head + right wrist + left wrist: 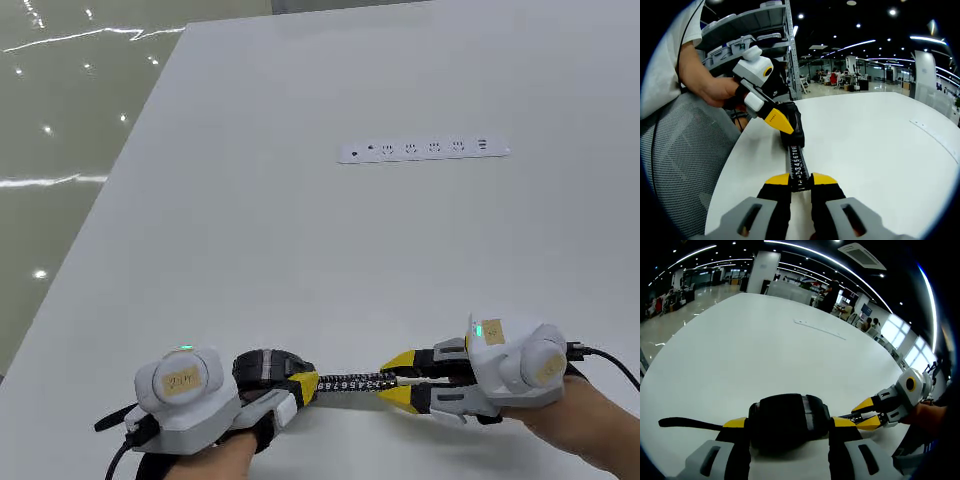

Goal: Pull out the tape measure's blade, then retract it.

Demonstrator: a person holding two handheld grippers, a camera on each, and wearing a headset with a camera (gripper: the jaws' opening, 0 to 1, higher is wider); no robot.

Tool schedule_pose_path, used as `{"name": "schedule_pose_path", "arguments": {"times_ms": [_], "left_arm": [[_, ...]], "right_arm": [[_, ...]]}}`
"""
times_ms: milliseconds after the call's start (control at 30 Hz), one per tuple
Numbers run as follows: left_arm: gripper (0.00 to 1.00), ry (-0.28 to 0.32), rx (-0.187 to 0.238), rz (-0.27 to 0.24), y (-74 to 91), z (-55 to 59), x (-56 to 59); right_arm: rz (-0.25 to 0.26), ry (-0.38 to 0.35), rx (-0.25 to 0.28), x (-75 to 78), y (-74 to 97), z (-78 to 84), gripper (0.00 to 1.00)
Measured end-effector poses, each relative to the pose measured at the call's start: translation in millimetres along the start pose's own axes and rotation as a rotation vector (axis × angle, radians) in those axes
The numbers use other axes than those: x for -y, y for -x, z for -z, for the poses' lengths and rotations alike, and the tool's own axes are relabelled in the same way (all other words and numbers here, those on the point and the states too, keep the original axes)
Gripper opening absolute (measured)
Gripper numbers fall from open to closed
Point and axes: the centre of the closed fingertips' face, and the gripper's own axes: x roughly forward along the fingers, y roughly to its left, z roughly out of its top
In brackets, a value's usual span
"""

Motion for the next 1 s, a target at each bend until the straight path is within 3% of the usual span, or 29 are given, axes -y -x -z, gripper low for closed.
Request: {"name": "schedule_pose_path", "arguments": {"times_ms": [333, 1000], "left_arm": [[0.58, -0.044, -0.006, -0.009, -0.1, 1.1, 1.1], [0.62, -0.03, 0.015, -0.016, -0.2, 0.3, -0.3]], "right_arm": [[-0.002, 0.013, -0.025, -3.4, -2.2, 7.1, 0.13], [-0.003, 0.026, -0.021, -5.6, -3.1, 2.3, 0.13]]}}
